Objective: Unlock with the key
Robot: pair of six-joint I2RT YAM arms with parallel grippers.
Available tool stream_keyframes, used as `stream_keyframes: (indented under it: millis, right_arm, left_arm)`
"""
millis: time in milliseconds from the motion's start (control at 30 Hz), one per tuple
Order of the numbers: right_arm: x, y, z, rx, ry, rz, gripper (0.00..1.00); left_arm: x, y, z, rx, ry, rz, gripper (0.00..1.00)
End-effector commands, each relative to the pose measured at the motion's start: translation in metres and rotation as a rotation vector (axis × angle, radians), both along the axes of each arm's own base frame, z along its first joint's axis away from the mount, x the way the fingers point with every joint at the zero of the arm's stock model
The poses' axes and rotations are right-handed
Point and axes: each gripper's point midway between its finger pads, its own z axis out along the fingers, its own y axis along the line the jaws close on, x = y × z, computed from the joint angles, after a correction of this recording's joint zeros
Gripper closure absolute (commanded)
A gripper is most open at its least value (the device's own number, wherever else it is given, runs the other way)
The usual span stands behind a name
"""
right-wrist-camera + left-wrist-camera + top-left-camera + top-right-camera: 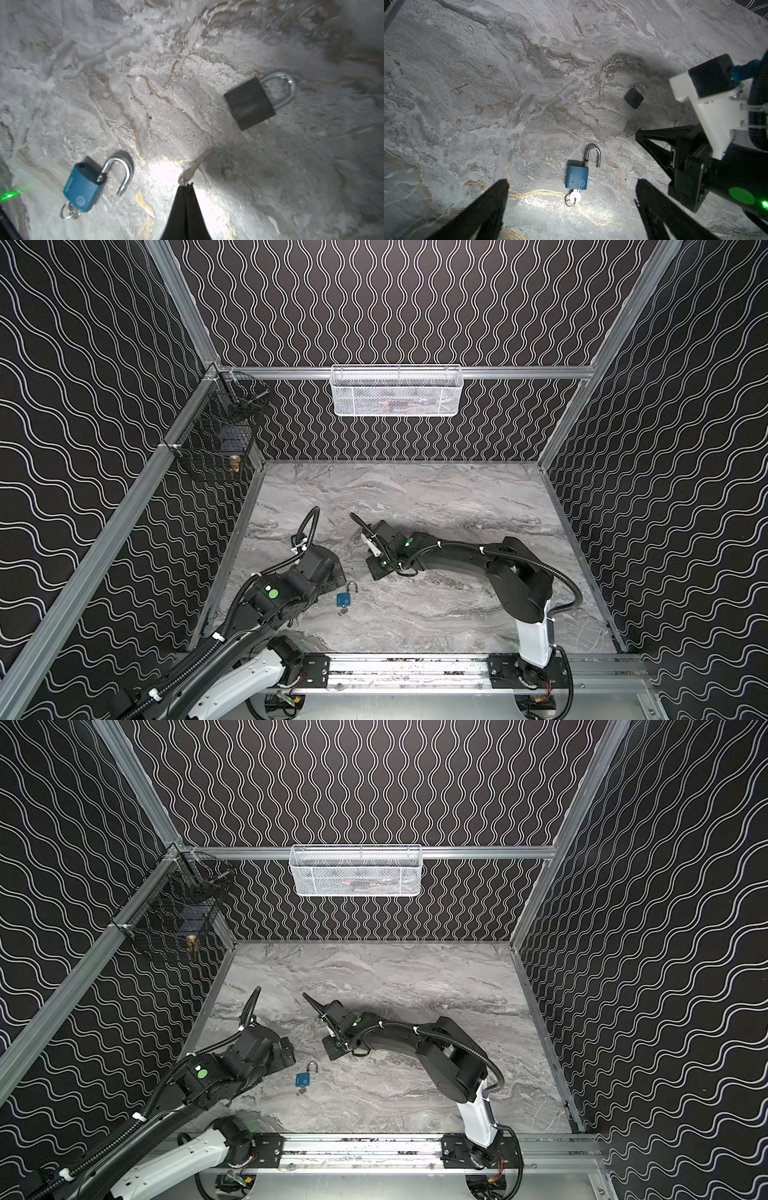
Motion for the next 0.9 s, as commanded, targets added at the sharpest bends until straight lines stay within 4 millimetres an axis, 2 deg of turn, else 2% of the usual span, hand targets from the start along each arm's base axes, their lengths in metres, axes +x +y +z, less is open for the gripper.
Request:
stream_keyframes:
  millis: [0, 133, 533, 867]
  right_arm:
    - [0.007, 0.0, 0.022, 0.051, -0.056, -0.032, 1.0]
    - [0.009, -0.008, 0.047, 0.105, -0.084, -0.066, 1.0]
    - [0.007, -0.031, 0.101, 0.195, -0.072, -0.126, 1.0]
    - [-0.001, -0.05, 0.148, 0.271, -0.074, -0.147, 1.0]
  left_arm:
    - [0.007, -0.003, 0.01, -0.018, -0.039, 0.002, 0.01]
    - [0.011, -0.007, 0.017, -0.025, -0.06, -0.014, 0.01]
    - [0.029, -0.03, 0.052, -0.013, -0.211, -0.188, 0.05]
    - [0.032, -0.068, 0.077, -0.1, -0.347, -0.402, 0.15]
